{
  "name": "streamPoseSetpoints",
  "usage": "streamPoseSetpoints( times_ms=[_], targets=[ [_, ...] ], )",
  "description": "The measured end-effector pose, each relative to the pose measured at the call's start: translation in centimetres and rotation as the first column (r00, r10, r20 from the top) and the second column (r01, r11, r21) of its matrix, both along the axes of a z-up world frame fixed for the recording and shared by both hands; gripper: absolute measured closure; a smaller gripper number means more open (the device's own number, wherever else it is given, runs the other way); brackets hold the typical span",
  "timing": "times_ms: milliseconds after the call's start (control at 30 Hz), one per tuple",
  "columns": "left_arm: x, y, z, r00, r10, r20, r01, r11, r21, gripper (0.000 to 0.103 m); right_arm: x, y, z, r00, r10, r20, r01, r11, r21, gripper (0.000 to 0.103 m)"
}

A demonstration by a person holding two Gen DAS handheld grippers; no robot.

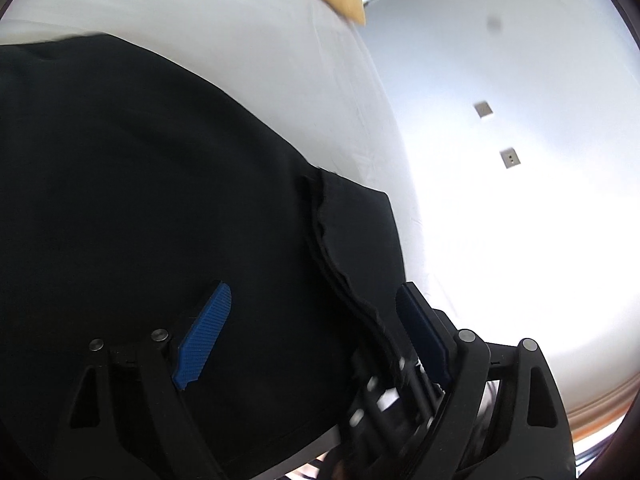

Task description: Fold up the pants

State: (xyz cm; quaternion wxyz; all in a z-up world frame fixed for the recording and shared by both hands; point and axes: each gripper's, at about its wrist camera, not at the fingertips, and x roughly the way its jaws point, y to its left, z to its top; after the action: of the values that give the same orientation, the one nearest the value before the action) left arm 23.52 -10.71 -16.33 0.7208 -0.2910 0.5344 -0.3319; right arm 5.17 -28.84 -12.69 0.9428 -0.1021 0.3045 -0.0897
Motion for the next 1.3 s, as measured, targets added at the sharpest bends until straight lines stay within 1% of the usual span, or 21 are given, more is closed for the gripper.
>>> streamPoseSetpoints(
  times_ms=[100,233,300,333,367,400,433,500,567,667,733,800,867,967,1133,1267,1300],
  targets=[
    [1.3,-1.5,-0.3,0.999,-0.010,-0.043,0.009,1.000,-0.026,0.019,-0.3,1.3,0.2,0.999,0.021,0.024,-0.019,0.996,-0.084,0.092],
    [2.7,-2.6,-0.6,0.995,-0.023,-0.094,0.020,0.999,-0.032,0.019,-0.9,3.2,0.0,0.997,0.061,0.044,-0.052,0.982,-0.182,0.092],
    [3.0,-2.8,-0.6,0.995,-0.030,-0.100,0.027,0.999,-0.030,0.021,-1.2,4.1,-0.1,0.995,0.084,0.049,-0.071,0.971,-0.228,0.092],
    [3.0,-3.1,-0.3,0.995,-0.043,-0.093,0.040,0.999,-0.029,0.025,-1.3,4.8,-0.2,0.994,0.099,0.047,-0.083,0.963,-0.255,0.092],
    [3.1,-3.2,-0.1,0.994,-0.057,-0.088,0.055,0.998,-0.027,0.041,-1.6,5.2,-0.2,0.993,0.109,0.046,-0.093,0.958,-0.271,0.092],
    [3.1,-3.2,0.0,0.993,-0.082,-0.088,0.080,0.997,-0.022,0.052,-1.7,5.7,-0.2,0.992,0.122,0.045,-0.104,0.953,-0.284,0.092],
    [3.1,-3.2,0.0,0.992,-0.091,-0.089,0.090,0.996,-0.016,0.073,-2.0,6.4,-0.2,0.989,0.138,0.044,-0.118,0.945,-0.304,0.092],
    [3.0,-2.4,0.4,0.992,-0.096,-0.076,0.096,0.995,0.001,0.078,-2.4,7.5,-0.1,0.985,0.165,0.042,-0.141,0.931,-0.336,0.092],
    [3.0,-1.1,0.8,0.994,-0.094,-0.059,0.095,0.995,0.016,0.091,-2.7,8.7,0.1,0.981,0.193,0.035,-0.168,0.919,-0.357,0.092],
    [2.8,1.7,1.7,0.995,-0.091,-0.029,0.092,0.995,0.039,0.094,-3.1,10.4,0.4,0.969,0.248,0.022,-0.221,0.898,-0.380,0.092],
    [3.2,2.8,2.2,0.996,-0.089,-0.016,0.090,0.994,0.057,0.095,-3.3,12.2,0.6,0.955,0.295,0.015,-0.266,0.881,-0.391,0.092],
    [3.2,4.9,2.9,0.997,-0.083,0.001,0.083,0.992,0.093,0.095,-3.4,13.8,0.7,0.942,0.336,0.006,-0.305,0.864,-0.401,0.092],
    [3.6,7.1,3.8,0.997,-0.073,0.011,0.072,0.991,0.112,0.095,-3.4,15.7,0.9,0.924,0.383,-0.009,-0.353,0.841,-0.410,0.091],
    [3.7,10.0,4.0,0.999,-0.044,0.012,0.042,0.990,0.134,0.095,-3.1,18.2,0.8,0.898,0.438,-0.043,-0.415,0.808,-0.419,0.091],
    [4.1,13.8,4.1,1.000,-0.003,0.008,0.002,0.987,0.161,0.095,-2.5,21.1,0.3,0.866,0.491,-0.090,-0.480,0.768,-0.424,0.091],
    [3.9,15.7,3.7,1.000,0.016,0.002,-0.016,0.985,0.172,0.095,-2.1,22.3,-0.3,0.853,0.508,-0.124,-0.509,0.754,-0.415,0.091],
    [3.7,16.1,3.6,1.000,0.019,0.001,-0.019,0.985,0.171,0.095,-1.9,22.0,-0.4,0.850,0.511,-0.131,-0.515,0.751,-0.414,0.091]
  ],
)
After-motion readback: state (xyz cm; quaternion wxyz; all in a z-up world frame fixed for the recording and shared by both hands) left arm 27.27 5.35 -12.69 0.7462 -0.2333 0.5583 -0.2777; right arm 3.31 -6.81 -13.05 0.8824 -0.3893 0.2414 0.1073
